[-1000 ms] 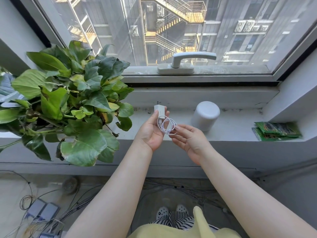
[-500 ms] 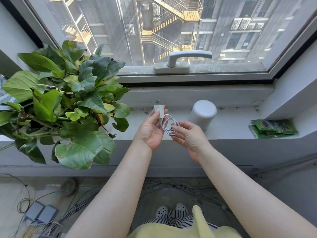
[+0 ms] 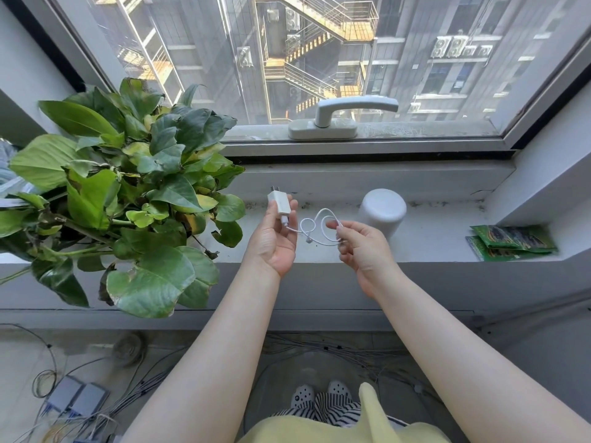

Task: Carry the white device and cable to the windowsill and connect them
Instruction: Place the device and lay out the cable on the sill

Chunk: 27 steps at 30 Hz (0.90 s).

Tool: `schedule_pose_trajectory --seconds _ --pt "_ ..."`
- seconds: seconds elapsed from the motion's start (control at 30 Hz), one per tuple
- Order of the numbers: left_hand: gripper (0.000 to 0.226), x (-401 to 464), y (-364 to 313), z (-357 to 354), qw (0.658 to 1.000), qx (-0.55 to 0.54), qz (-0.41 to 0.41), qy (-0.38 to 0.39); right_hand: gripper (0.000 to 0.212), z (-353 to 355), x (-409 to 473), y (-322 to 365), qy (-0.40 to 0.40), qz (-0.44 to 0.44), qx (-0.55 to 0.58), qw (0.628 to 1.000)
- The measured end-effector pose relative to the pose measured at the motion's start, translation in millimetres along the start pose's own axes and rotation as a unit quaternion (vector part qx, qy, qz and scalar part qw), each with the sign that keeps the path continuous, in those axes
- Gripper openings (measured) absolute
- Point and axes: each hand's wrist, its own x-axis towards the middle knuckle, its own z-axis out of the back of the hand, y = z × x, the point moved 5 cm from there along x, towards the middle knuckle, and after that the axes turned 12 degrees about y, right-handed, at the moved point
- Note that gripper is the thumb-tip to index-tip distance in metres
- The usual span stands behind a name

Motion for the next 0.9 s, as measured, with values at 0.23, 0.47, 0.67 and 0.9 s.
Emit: schedule_pose_trajectory --seconds 0.23,0.47,0.67,0.9 --pt "0.027 7 -15 14 0.998 0.015 -0.041 -0.038 0.029 17 -4 6 -0.022 0.032 -0.014 0.999" --pt "0.025 10 -16 18 0.995 0.083 -0.043 -0.043 0.026 11 -16 27 0.024 0.142 -0.041 0.989" --pt "0.022 6 -4 1 0.992 0.122 -0.022 0.018 0.026 2 -6 33 0.022 0.150 -0.128 0.980" --pt "0.015 7 -27 12 0.969 0.218 -0.090 -0.072 0.011 20 -17 56 -0.070 0.211 -0.184 0.958"
